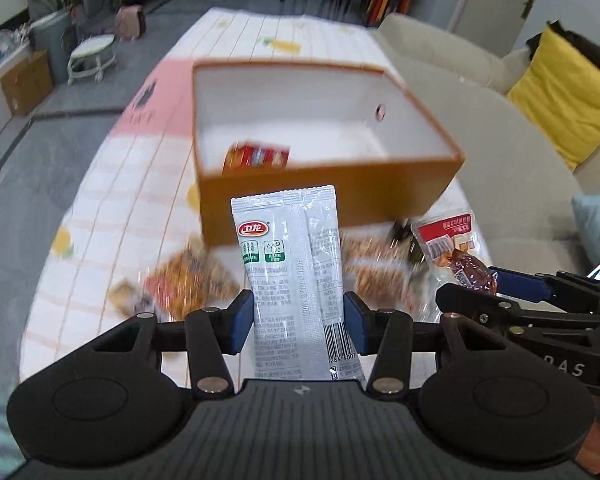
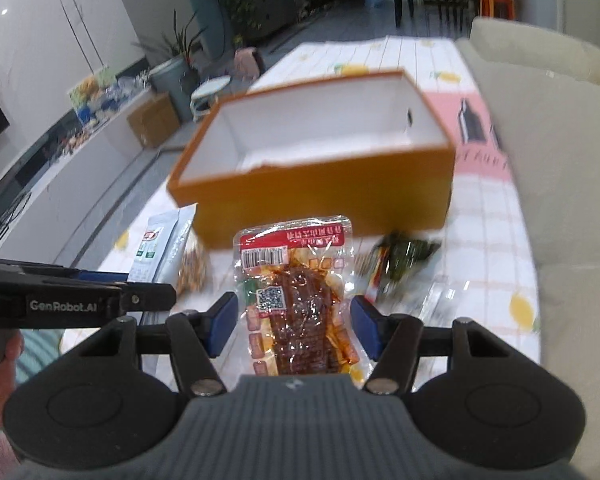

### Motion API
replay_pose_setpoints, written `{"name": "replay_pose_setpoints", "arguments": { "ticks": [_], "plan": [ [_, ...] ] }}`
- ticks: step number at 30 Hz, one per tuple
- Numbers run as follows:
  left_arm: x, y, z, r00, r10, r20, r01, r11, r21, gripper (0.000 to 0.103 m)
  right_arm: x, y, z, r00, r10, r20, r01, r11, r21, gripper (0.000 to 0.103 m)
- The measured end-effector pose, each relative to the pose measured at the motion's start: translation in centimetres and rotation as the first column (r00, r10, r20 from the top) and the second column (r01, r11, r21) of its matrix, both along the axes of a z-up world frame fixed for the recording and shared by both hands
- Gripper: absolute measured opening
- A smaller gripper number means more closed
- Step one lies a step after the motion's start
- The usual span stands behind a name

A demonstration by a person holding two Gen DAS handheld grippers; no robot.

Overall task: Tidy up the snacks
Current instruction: 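Lower both held snacks into the orange box and open both tools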

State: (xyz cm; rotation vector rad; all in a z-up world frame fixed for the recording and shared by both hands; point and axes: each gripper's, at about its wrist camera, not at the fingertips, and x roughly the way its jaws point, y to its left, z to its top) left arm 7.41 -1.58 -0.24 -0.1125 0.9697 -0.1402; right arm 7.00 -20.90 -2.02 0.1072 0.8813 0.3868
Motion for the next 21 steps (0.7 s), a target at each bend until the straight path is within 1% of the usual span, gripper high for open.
{"name": "replay_pose_setpoints", "arguments": {
  "ticks": [7,12,15,18,21],
  "plan": [
    [3.7,-1.1,4.4,0.994,-0.025,0.111,0.023,1.0,0.016,0.054,3.0,-0.7,3.8,0.994,-0.021,0.106,0.022,1.0,-0.004,0.06],
    [7.0,-1.9,6.3,0.988,-0.034,0.153,0.033,0.999,0.012,0.054,6.3,-0.4,6.1,0.985,-0.022,0.171,0.025,1.0,-0.016,0.06],
    [8.7,-2.4,6.9,0.985,-0.047,0.167,0.044,0.999,0.024,0.054,8.4,0.0,6.8,0.981,-0.023,0.191,0.028,0.999,-0.027,0.06],
    [10.6,-2.6,6.8,0.985,-0.047,0.167,0.04,0.998,0.048,0.054,10.6,0.5,7.2,0.98,-0.019,0.2,0.028,0.999,-0.043,0.06],
    [12.8,-2.5,6.1,0.989,-0.046,0.142,0.04,0.998,0.041,0.054,12.7,0.8,6.8,0.981,-0.016,0.196,0.03,0.997,-0.068,0.06]
  ]
}}
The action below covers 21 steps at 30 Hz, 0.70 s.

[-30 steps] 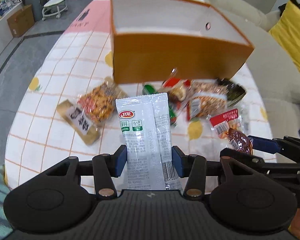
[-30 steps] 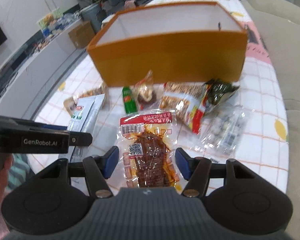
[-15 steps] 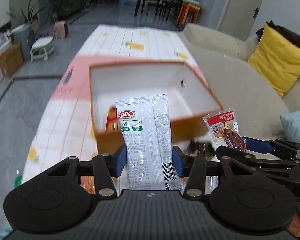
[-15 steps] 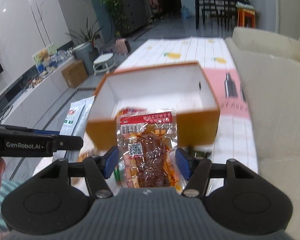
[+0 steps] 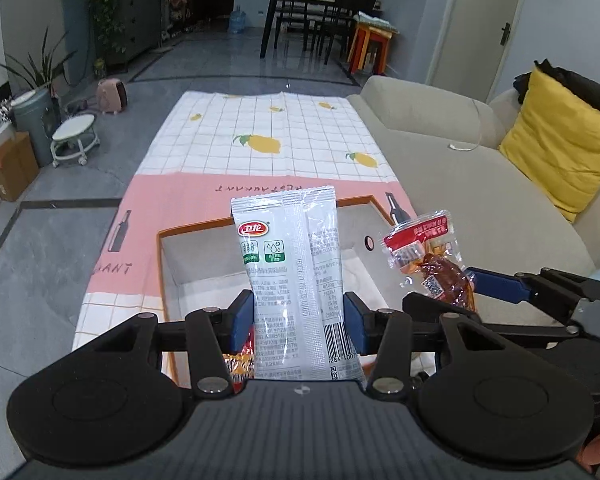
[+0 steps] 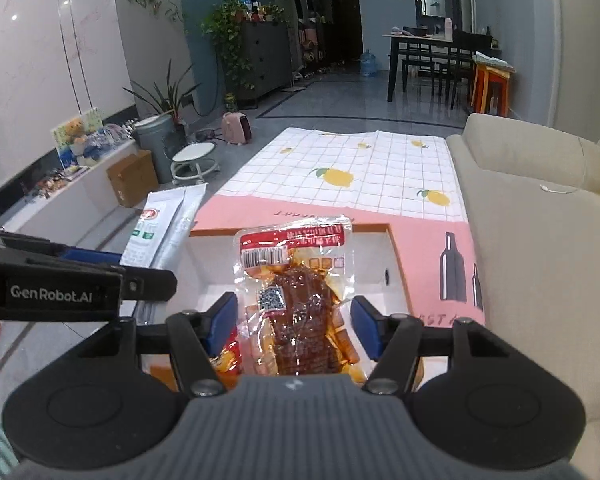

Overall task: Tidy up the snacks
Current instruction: 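Lower both held snacks into the orange box and open both tools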

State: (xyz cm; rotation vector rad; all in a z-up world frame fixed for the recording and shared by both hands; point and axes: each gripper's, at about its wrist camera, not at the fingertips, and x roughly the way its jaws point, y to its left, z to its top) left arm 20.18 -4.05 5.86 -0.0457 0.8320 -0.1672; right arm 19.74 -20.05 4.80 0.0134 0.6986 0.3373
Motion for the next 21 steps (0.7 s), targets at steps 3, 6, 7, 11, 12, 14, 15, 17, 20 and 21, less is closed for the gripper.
{"name": "replay_pose_setpoints", "arguments": {
  "ticks": [3,6,7,11,12,14,15,17,20,21],
  "plan": [
    [2.2,0.1,-1.3,0.999,0.015,-0.038,-0.014,1.0,0.027,0.054,2.5,0.5,-1.2,1.0,-0.001,-0.031,0.0,0.999,-0.036,0.06],
    [4.1,0.2,-3.2,0.995,0.024,-0.098,-0.021,0.999,0.033,0.054,4.3,0.9,-2.7,0.997,-0.002,-0.071,-0.003,0.997,-0.074,0.06],
    [4.8,0.3,-4.0,0.992,0.025,-0.124,-0.022,0.999,0.027,0.054,4.9,1.0,-3.4,0.996,0.003,-0.086,-0.011,0.996,-0.087,0.06],
    [6.5,0.8,-6.9,0.976,0.041,-0.212,-0.042,0.999,-0.001,0.054,7.1,1.8,-6.1,0.989,0.016,-0.149,-0.039,0.988,-0.15,0.06],
    [6.9,1.0,-7.5,0.971,0.048,-0.232,-0.05,0.999,-0.003,0.054,7.3,2.0,-6.6,0.986,0.018,-0.164,-0.045,0.986,-0.163,0.06],
    [7.5,1.1,-8.6,0.964,0.059,-0.261,-0.059,0.998,0.006,0.054,7.9,2.3,-7.8,0.982,0.023,-0.187,-0.058,0.981,-0.187,0.06],
    [7.7,1.1,-9.1,0.961,0.062,-0.271,-0.061,0.998,0.012,0.054,8.1,2.4,-8.2,0.981,0.026,-0.194,-0.066,0.977,-0.201,0.06],
    [8.0,1.2,-10.1,0.953,0.065,-0.295,-0.06,0.998,0.024,0.054,8.4,2.8,-9.0,0.978,0.03,-0.206,-0.077,0.972,-0.223,0.06],
    [8.8,1.1,-11.2,0.943,0.069,-0.327,-0.061,0.998,0.035,0.054,8.9,3.4,-9.9,0.974,0.042,-0.223,-0.099,0.963,-0.251,0.06],
    [9.0,1.2,-11.6,0.939,0.073,-0.335,-0.063,0.997,0.039,0.054,9.0,3.7,-10.1,0.973,0.047,-0.228,-0.108,0.959,-0.261,0.06]
  ]
}}
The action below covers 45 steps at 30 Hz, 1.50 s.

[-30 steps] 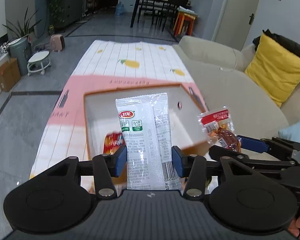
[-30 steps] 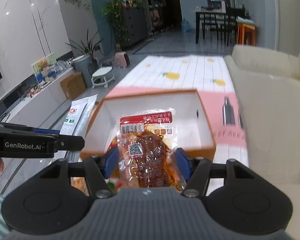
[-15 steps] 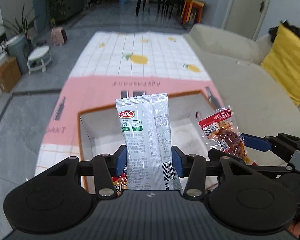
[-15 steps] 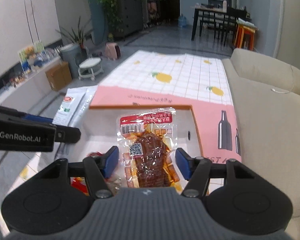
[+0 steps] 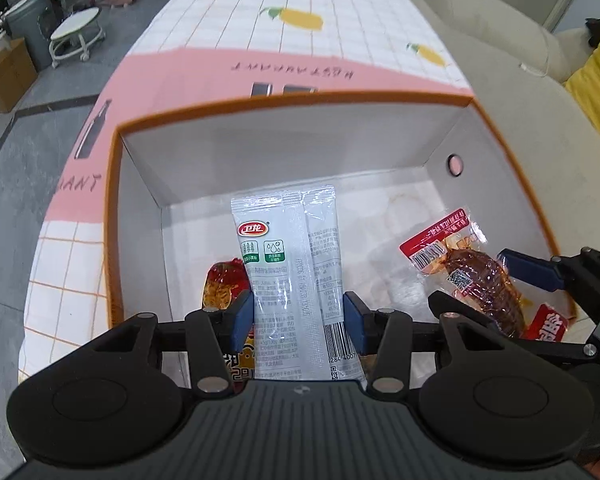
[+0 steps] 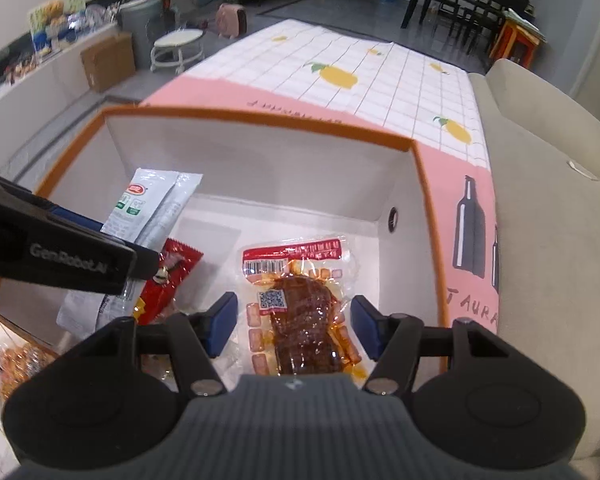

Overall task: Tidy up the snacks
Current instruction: 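Lower both held snacks into the orange box and open both tools, then lift both tools out of the box and move back over the snack pile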

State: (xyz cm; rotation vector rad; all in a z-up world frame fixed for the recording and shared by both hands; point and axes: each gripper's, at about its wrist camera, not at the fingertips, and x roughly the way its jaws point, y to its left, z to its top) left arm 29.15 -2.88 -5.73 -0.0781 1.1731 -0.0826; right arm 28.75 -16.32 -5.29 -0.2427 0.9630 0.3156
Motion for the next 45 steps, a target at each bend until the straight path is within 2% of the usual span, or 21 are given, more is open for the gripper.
{"name": "replay_pose_setpoints", "arguments": {
  "ticks": [12,15,19,21,24,27,36,40,45],
  "plan": [
    [1.4,0.2,-3.0,0.995,-0.003,-0.095,0.006,0.999,0.036,0.054,2.3,1.5,-3.1,0.994,0.05,-0.101,-0.058,0.995,-0.076,0.06],
    [1.4,0.2,-3.4,0.994,-0.008,-0.105,0.012,0.999,0.038,0.055,2.4,1.5,-3.6,0.992,0.047,-0.116,-0.056,0.995,-0.082,0.056],
    [1.3,0.2,-3.4,0.994,-0.01,-0.112,0.015,0.999,0.04,0.056,2.2,1.4,-3.5,0.993,0.042,-0.107,-0.05,0.996,-0.074,0.055],
    [1.2,0.3,-3.2,0.995,0.003,-0.101,0.002,0.999,0.049,0.063,2.2,1.4,-3.2,0.994,0.041,-0.099,-0.048,0.996,-0.072,0.056],
    [1.1,0.5,-2.6,0.996,0.011,-0.083,-0.007,0.999,0.045,0.067,2.2,1.1,-2.6,0.996,0.028,-0.089,-0.034,0.997,-0.062,0.057],
    [0.7,0.5,-1.4,0.998,0.012,-0.056,-0.01,0.999,0.04,0.072,1.9,1.0,-1.9,0.997,0.014,-0.076,-0.017,0.999,-0.048,0.061],
    [-1.9,0.6,3.3,0.997,0.027,0.074,-0.03,0.999,0.03,0.073,-0.6,0.6,1.6,1.0,0.005,0.006,-0.005,0.999,-0.036,0.065],
    [-4.3,0.3,5.7,0.984,0.022,0.176,-0.03,0.999,0.042,0.073,-2.2,0.1,3.5,0.998,-0.02,0.055,0.02,1.0,-0.008,0.067],
    [-7.6,-0.2,8.2,0.958,-0.005,0.288,-0.009,0.999,0.046,0.075,-4.9,-0.7,6.0,0.991,-0.057,0.118,0.049,0.996,0.07,0.07]
  ]
}}
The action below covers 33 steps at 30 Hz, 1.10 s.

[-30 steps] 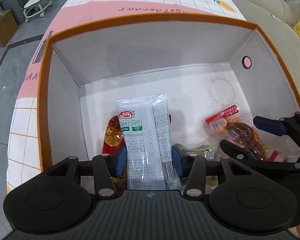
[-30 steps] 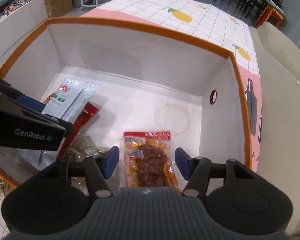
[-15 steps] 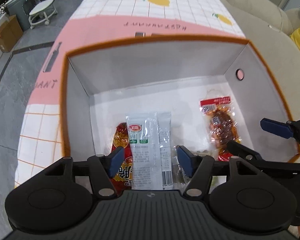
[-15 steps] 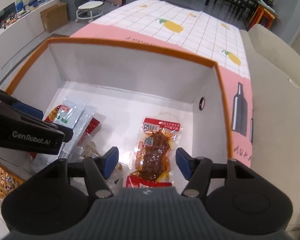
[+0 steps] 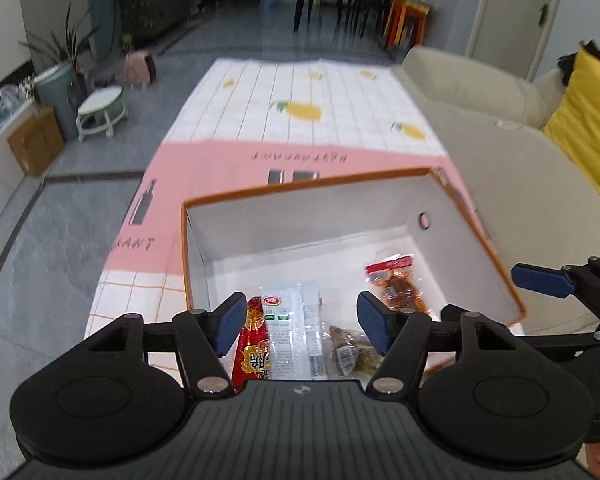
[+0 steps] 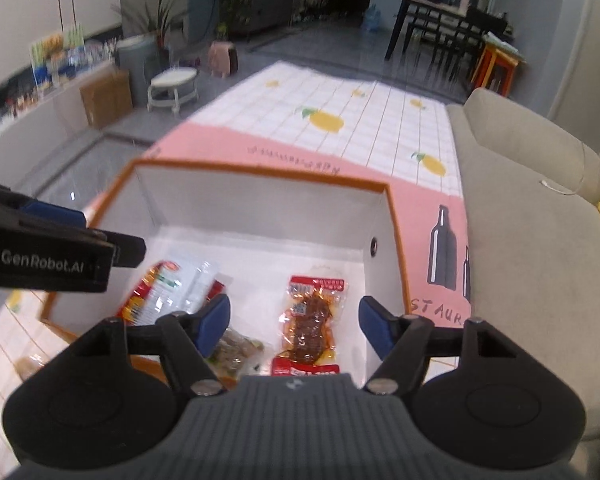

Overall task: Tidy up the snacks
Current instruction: 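Lift both tools out of the box and move back over the snack pile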

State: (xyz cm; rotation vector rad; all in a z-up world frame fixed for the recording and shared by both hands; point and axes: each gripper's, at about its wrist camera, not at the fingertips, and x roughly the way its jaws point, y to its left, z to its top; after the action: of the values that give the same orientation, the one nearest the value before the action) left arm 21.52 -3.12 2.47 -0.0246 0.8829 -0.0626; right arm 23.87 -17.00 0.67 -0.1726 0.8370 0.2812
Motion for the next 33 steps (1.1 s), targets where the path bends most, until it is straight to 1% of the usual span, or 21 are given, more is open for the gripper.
{"name": "replay_pose_setpoints", "arguments": {
  "ticks": [2,5,9,11,15,17,19,22,25,27,30,33],
  "plan": [
    [-1.3,-0.1,0.7,0.999,-0.015,0.033,0.015,1.0,-0.006,0.076,-1.5,-0.2,0.8,0.999,-0.008,0.031,0.008,1.0,0.022,0.07],
    [-3.3,-0.4,1.5,0.996,-0.03,0.087,0.029,1.0,0.008,0.076,-3.6,-0.5,1.8,0.997,-0.023,0.071,0.02,0.999,0.045,0.071],
    [-6.0,-0.3,1.7,0.988,-0.04,0.15,0.036,0.999,0.03,0.08,-6.5,-1.3,2.7,0.99,-0.061,0.126,0.05,0.995,0.087,0.075],
    [-7.3,0.0,1.2,0.986,-0.038,0.16,0.033,0.999,0.03,0.082,-8.0,-1.7,2.9,0.986,-0.08,0.144,0.066,0.993,0.099,0.075],
    [-9.3,0.8,-0.4,0.993,-0.045,0.113,0.046,0.999,-0.005,0.082,-10.8,-2.1,2.1,0.985,-0.107,0.136,0.092,0.989,0.115,0.076],
    [-10.2,1.0,-1.4,0.995,-0.046,0.092,0.047,0.999,-0.01,0.082,-12.0,-2.2,1.6,0.984,-0.122,0.128,0.107,0.987,0.119,0.076],
    [-11.3,1.2,-2.1,0.995,-0.05,0.083,0.05,0.999,0.0,0.082,-13.2,-2.3,1.0,0.984,-0.136,0.111,0.121,0.985,0.126,0.076],
    [-12.5,1.3,-3.2,0.995,-0.062,0.075,0.059,0.997,0.043,0.082,-14.8,-2.4,0.0,0.986,-0.141,0.09,0.13,0.984,0.118,0.077],
    [-13.6,1.8,-4.0,0.996,-0.056,0.065,0.054,0.998,0.043,0.082,-16.2,-2.5,-1.2,0.986,-0.148,0.073,0.141,0.985,0.095,0.077],
    [-14.2,2.2,-4.6,0.997,-0.047,0.055,0.045,0.998,0.041,0.082,-17.0,-2.6,-2.0,0.986,-0.16,0.055,0.154,0.983,0.097,0.077],
    [-14.7,2.9,-5.7,0.999,-0.039,0.033,0.037,0.999,0.036,0.082,-18.0,-2.9,-3.2,0.985,-0.17,0.043,0.165,0.982,0.089,0.077],
    [-14.7,3.4,-6.6,0.999,-0.023,0.022,0.022,0.999,0.048,0.082,-18.4,-2.8,-4.4,0.986,-0.16,0.04,0.157,0.985,0.066,0.078]
  ]
}}
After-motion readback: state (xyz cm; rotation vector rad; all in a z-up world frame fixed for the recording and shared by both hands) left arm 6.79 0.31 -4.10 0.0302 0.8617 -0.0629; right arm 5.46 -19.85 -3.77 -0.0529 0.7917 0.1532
